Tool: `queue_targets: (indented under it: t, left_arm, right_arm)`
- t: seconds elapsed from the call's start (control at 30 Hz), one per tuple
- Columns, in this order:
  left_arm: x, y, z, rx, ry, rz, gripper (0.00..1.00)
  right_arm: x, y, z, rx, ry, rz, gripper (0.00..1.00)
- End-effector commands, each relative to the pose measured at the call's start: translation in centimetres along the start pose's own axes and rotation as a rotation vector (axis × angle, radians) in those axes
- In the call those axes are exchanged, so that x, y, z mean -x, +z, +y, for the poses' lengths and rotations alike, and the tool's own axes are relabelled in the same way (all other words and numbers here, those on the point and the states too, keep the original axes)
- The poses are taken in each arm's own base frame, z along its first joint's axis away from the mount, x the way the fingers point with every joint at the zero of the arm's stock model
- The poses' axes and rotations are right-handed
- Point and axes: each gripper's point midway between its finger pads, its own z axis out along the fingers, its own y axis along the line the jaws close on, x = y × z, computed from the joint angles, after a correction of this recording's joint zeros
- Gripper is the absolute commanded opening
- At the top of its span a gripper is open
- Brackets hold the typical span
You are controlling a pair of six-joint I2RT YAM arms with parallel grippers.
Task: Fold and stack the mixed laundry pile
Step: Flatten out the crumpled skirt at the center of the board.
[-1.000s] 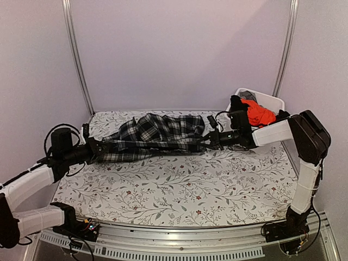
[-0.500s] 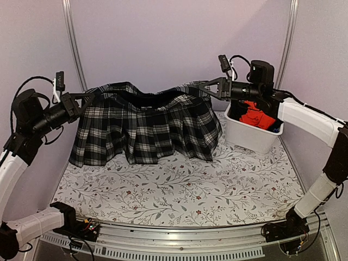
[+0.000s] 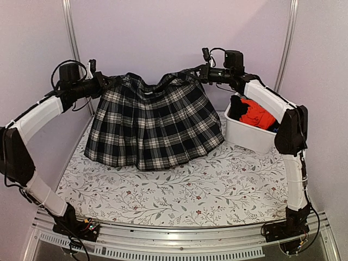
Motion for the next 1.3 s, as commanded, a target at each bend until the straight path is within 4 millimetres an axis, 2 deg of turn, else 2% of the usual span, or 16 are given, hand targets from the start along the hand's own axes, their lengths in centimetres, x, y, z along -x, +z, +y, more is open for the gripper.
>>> queue_targets:
  t: [0.0, 0.1, 0.17, 0.2, 0.3, 0.43, 0.53, 0.63, 0.73, 0.8, 0.9, 1.0, 1.03, 1.13, 1.17, 1.27]
  left_arm:
    - [8.5, -0.9, -5.7, -0.171, 0.19, -0.186, 0.0]
    - [10.1, -2.6, -7.9, -0.197, 0.278, -0.241, 0.0]
    - [8.7, -2.8, -6.8, -0.178, 0.297, -0.229, 0.0]
    - [7.4, -2.4, -5.0, -0.15, 0.275, -0.205, 0.0]
    - [0.3, -1.0, 2.2, -0.066, 0.163, -0.108, 0.0]
    - [-10.5, 0.3, 10.8, 0.02, -0.049, 0.046, 0.0]
    - [-17.4, -0.3, 14.2, 0.073, -0.191, 0.144, 0.0]
    - [-21.5, -1.9, 15.4, 0.141, -0.268, 0.204, 0.0]
    - [-23.0, -3.5, 15.2, 0.207, -0.286, 0.232, 0.0]
    - [-23.1, -4.5, 14.4, 0.233, -0.276, 0.236, 0.02]
    - [-23.1, -6.0, 13.1, 0.284, -0.233, 0.238, 0.1]
    - [-24.4, -7.9, 13.0, 0.355, -0.231, 0.275, 0.21]
    - [-24.8, -8.4, 12.9, 0.366, -0.229, 0.289, 0.27]
    - [-25.7, -10.1, 12.8, 0.417, -0.21, 0.331, 0.5]
    - [-25.2, -10.7, 12.3, 0.421, -0.198, 0.315, 0.58]
    - [-23.3, -11.8, 11.4, 0.43, -0.157, 0.25, 0.72]
  right_arm:
    - [6.7, -1.0, 1.0, 0.057, -0.074, -0.133, 0.0]
    - [8.3, -1.8, 2.1, 0.114, -0.126, -0.194, 0.0]
    - [7.9, -2.1, 2.3, 0.112, -0.158, -0.189, 0.0]
    - [7.0, -1.8, 1.7, 0.108, -0.152, -0.168, 0.0]
    - [1.0, -0.3, -3.6, 0.049, -0.073, -0.06, 0.0]
    - [-10.2, 0.6, -10.5, -0.044, 0.088, 0.097, 0.0]
    - [-18.1, -0.3, -12.9, -0.106, 0.206, 0.195, 0.0]
    - [-23.3, -2.3, -13.2, -0.186, 0.275, 0.262, 0.0]
    - [-26.4, -4.5, -12.7, -0.266, 0.313, 0.311, 0.0]
    - [-28.1, -6.0, -12.7, -0.328, 0.335, 0.347, 0.0]
    - [-29.2, -8.3, -12.7, -0.42, 0.321, 0.376, 0.03]
    - [-29.6, -9.6, -12.7, -0.481, 0.305, 0.404, 0.14]
    - [-30.1, -10.2, -12.9, -0.51, 0.298, 0.426, 0.19]
    - [-30.7, -11.8, -13.6, -0.598, 0.268, 0.459, 0.47]
    - [-30.9, -12.5, -13.7, -0.628, 0.261, 0.466, 0.56]
    - [-29.3, -13.7, -12.8, -0.665, 0.213, 0.421, 0.76]
